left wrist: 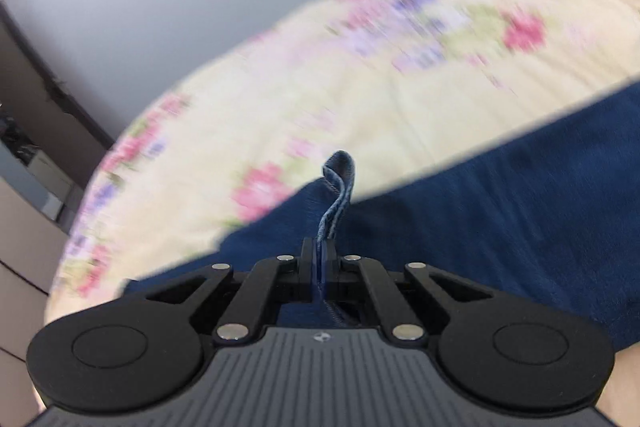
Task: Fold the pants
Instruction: 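Close the left tool on the hem edge of the jeans, then carry the hem toward the waistband with the left tool while the right tool grips the jeans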
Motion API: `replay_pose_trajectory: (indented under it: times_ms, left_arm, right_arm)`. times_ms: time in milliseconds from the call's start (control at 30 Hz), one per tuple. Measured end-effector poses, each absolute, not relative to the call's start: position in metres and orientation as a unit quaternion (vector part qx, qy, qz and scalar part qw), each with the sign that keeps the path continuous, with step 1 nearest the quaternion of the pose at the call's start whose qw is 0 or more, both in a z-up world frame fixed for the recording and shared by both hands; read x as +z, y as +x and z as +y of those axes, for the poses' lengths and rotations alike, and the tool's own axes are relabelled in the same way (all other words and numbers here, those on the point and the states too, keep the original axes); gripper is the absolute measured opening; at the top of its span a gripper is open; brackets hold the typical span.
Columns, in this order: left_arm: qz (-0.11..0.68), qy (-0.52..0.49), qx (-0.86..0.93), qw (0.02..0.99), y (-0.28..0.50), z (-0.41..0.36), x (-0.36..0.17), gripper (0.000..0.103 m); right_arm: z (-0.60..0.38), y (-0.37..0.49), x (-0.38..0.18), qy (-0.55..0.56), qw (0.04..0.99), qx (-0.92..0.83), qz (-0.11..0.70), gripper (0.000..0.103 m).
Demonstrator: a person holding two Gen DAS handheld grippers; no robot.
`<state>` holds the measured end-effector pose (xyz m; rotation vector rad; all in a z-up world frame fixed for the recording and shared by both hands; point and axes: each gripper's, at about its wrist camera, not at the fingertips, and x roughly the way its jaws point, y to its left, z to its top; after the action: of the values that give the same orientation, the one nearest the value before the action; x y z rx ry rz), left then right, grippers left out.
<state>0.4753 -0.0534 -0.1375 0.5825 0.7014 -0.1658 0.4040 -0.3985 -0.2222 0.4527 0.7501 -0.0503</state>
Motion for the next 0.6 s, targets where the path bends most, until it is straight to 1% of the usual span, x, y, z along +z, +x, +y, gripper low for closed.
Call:
replay_pose_trajectory:
  times_ms: [67,133,233,433,600]
  left_arm:
    - [0.325,0.263,-0.053,0.907,0.483,-0.019,-0.105,0.001]
    - [0.325,0.241,-0.030,0.914,0.496,0.015,-0.084,0.001]
    - [0.335,0.218,0.006,0.917,0.517,0.067,-0.073,0.001]
    - [0.368,0.205,0.088,0.903,0.559,0.150,-0.104,0.001]
    - [0.401,0.156,0.122,0.895,0.573,0.211,-0.137,0.002]
  right_arm:
    - [-0.398,0.404,-0.222,0.218,0.906,-0.025,0.363,0.052]
    - [-0.396,0.404,-0.222,0.215,0.906,-0.026,0.363,0.052]
    - [-0.393,0.404,-0.221,0.208,0.908,-0.029,0.362,0.052]
    - [-0.392,0.401,-0.220,0.199,0.912,-0.039,0.356,0.051]
    - [-0.392,0.401,-0.217,0.185,0.916,-0.061,0.352,0.051]
